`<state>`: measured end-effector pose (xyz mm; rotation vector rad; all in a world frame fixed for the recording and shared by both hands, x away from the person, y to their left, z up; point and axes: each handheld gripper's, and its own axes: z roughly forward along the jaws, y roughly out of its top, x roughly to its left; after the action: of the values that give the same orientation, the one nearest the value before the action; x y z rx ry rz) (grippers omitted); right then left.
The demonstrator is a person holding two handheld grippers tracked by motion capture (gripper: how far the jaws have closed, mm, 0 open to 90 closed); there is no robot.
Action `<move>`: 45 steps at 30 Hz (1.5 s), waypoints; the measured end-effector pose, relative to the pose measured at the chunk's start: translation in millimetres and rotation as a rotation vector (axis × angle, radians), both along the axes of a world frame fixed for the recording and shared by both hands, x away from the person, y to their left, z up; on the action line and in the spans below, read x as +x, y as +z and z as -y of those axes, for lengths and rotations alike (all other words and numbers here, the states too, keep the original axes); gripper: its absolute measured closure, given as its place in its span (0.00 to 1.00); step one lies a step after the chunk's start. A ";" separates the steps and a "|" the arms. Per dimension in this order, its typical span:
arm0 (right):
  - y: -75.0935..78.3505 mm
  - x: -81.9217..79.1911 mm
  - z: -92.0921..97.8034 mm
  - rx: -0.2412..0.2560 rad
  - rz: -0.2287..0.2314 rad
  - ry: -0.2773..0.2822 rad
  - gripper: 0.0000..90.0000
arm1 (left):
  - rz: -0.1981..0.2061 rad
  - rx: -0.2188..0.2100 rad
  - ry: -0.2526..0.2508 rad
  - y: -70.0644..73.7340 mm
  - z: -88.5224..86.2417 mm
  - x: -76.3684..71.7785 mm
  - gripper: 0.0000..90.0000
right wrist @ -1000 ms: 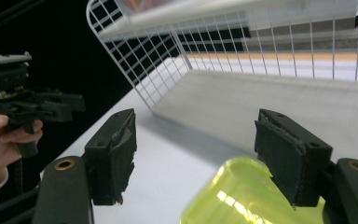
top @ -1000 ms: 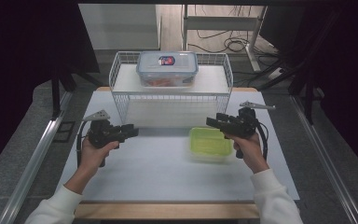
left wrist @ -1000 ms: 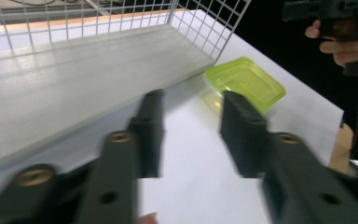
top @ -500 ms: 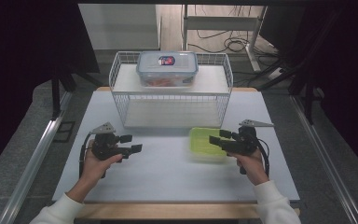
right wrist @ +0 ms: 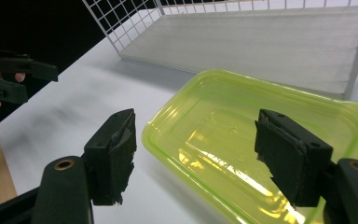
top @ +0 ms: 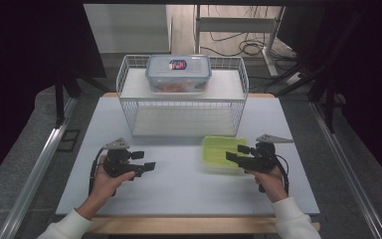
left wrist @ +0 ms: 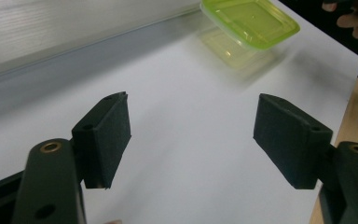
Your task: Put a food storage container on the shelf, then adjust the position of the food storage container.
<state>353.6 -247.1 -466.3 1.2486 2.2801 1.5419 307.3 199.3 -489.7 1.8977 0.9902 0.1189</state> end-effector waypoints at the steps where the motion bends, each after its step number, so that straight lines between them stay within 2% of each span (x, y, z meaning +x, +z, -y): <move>1: 0.7 -0.9 1.0 -0.004 0.003 -0.003 0.33 | -0.002 0.005 -0.001 -0.6 -0.5 -0.2 0.30; 7: 4.8 -5.7 11.5 -0.028 0.028 -0.033 0.41 | 0.002 0.010 0.017 -2.9 -5.6 -3.5 0.28; 11: 4.3 -7.7 21.9 -0.053 0.035 -0.051 0.53 | -0.004 0.013 0.025 -6.1 -9.5 -6.5 0.26; 17: 2.4 -6.1 32.8 -0.092 0.044 -0.082 0.67 | -0.014 0.028 0.021 -9.7 -12.2 -9.5 0.25; 24: 1.6 -4.0 38.4 -0.131 0.054 -0.104 0.86 | -0.016 0.047 0.011 -11.7 -8.3 -9.9 0.25; 29: 1.6 -2.3 43.2 -0.141 0.046 -0.122 0.97 | -0.017 0.042 0.012 -11.4 -9.9 -9.8 0.25; 37: 1.1 1.8 46.5 -0.163 0.052 -0.147 0.99 | -0.030 0.045 0.007 -13.1 -10.5 -8.8 0.25; 45: -2.9 12.8 52.0 -0.222 0.053 -0.201 0.99 | -0.037 0.048 0.004 -13.6 -10.5 -8.3 0.25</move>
<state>366.3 -299.1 -469.3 1.3114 2.1471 1.2045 299.0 209.8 -503.3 1.9485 1.0243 0.1111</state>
